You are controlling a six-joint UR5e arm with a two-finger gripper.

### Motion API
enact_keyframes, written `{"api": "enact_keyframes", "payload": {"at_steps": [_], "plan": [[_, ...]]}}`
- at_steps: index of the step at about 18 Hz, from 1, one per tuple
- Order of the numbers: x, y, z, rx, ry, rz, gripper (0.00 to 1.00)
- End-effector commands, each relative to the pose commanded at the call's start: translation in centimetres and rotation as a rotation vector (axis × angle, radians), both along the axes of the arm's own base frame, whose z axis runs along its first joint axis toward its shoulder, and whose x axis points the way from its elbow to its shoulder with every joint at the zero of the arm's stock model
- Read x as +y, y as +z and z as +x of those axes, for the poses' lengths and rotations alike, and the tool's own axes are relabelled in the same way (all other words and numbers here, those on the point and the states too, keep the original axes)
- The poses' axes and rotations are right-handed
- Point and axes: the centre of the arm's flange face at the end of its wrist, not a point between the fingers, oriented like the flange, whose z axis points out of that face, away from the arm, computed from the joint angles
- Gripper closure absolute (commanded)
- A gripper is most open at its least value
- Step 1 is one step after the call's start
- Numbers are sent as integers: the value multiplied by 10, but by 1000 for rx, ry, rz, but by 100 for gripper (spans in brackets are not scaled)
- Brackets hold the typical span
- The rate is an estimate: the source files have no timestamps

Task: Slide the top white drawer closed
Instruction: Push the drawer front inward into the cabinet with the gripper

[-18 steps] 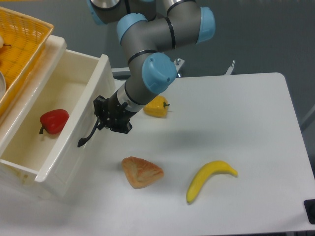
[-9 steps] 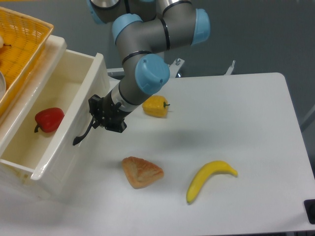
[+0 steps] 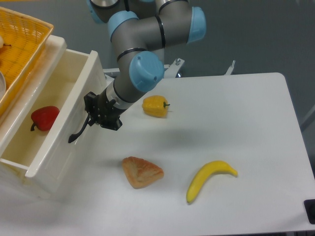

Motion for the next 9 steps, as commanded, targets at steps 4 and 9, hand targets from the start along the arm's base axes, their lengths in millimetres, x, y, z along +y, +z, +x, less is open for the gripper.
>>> {"api": "enact_keyframes", "payload": {"at_steps": [4,9], "plan": [[2,0,6,-4,-10,2,100],[6,0,15,-6,-25,2,100]]}}
